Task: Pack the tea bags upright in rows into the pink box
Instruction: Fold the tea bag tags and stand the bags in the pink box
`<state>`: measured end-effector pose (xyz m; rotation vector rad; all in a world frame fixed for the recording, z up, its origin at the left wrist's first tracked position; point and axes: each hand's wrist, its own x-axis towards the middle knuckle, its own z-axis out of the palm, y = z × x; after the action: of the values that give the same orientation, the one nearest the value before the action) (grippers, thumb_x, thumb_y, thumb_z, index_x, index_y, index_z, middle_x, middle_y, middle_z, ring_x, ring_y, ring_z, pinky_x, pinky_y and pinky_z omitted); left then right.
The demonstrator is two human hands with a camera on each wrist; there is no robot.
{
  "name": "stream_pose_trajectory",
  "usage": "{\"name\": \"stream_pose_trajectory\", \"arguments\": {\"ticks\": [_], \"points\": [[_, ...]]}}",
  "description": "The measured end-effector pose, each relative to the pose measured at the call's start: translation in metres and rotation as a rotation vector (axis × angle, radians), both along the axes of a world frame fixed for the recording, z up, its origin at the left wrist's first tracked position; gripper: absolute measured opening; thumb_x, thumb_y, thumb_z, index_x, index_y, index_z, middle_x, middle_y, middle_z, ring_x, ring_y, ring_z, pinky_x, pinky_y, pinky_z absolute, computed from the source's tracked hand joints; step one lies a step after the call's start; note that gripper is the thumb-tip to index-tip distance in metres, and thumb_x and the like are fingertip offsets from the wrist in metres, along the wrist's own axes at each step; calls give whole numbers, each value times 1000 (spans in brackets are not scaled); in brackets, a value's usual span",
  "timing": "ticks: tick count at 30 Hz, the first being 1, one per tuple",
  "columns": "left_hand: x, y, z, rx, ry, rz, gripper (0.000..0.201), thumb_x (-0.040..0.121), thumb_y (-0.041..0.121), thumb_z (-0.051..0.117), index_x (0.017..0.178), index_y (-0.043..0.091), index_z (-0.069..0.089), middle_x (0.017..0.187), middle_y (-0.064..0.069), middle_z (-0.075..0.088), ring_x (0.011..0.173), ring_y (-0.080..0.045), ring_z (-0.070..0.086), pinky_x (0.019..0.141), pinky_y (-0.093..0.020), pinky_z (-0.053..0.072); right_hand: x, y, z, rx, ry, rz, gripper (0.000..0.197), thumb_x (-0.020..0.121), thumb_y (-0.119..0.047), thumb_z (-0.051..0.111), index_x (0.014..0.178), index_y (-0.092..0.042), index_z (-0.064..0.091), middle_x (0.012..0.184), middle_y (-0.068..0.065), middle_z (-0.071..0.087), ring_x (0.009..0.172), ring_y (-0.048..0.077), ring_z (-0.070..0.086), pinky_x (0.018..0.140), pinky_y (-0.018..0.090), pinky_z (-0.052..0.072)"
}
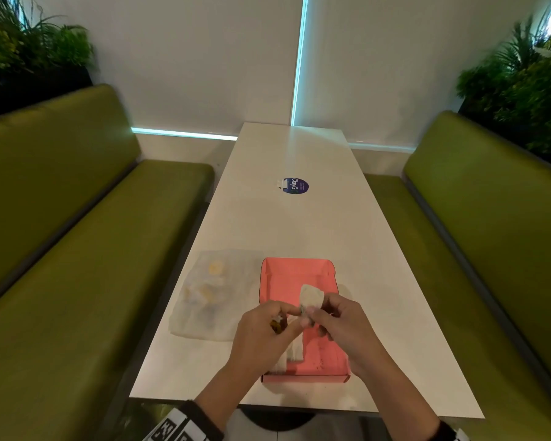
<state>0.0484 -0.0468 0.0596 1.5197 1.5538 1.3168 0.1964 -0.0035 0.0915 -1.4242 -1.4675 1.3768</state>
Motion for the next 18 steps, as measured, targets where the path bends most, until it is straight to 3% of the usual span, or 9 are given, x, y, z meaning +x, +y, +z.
{"name": "stream_pose_trajectory", "arguments": {"ticks": [4,8,11,13,15,17,18], "points": [[-1,0,1,-98,82,-6,25,72,43,75,93,34,65,69,21,56,67,0,55,68,-18,48,-1,-4,2,-16,-8,45,11,86,-19,64,84,-9,68,70,1,61,59,11,52,57,20,40],[-4,1,1,-113,109,22,13,80,32,72,91,27,70,71,17,61,68,-5,59,69,-28,53,1,-6,7,-32,-44,130,14,90,-25,60,86,-19,72,77,0,67,67,9,56,69,21,48],[-4,1,3,-180,-55,8,5,84,28,68,85,27,72,69,9,67,63,-8,60,64,-32,53,5,-1,7,-14,15,25,9,88,-14,63,91,-17,70,91,7,67,77,15,59,78,35,54],[-3,0,7,-242,-200,-31,6,86,23,66,87,23,72,57,14,59,49,-2,50,47,-20,44,9,3,7,-11,19,12,19,85,-10,66,102,-19,64,95,6,63,83,18,58,80,39,54],[-2,0,7,-272,-241,-74,7,87,21,64,87,20,71,50,15,51,40,0,42,40,-12,34,11,3,7,-37,-30,129,32,82,-16,71,111,-23,60,99,1,64,87,16,60,72,28,54],[-2,0,5,-272,-231,-107,8,87,21,64,90,19,71,53,11,50,41,-1,41,40,-12,33,9,0,8,-29,-73,220,27,80,-19,73,105,-23,64,93,-2,67,80,10,61,63,15,47],[-2,0,3,-274,-215,-116,9,87,22,65,92,19,72,56,10,52,44,-1,43,41,-12,34,8,-1,6,-8,-86,228,21,79,-19,74,98,-21,67,88,-3,67,75,8,60,61,14,46]]}}
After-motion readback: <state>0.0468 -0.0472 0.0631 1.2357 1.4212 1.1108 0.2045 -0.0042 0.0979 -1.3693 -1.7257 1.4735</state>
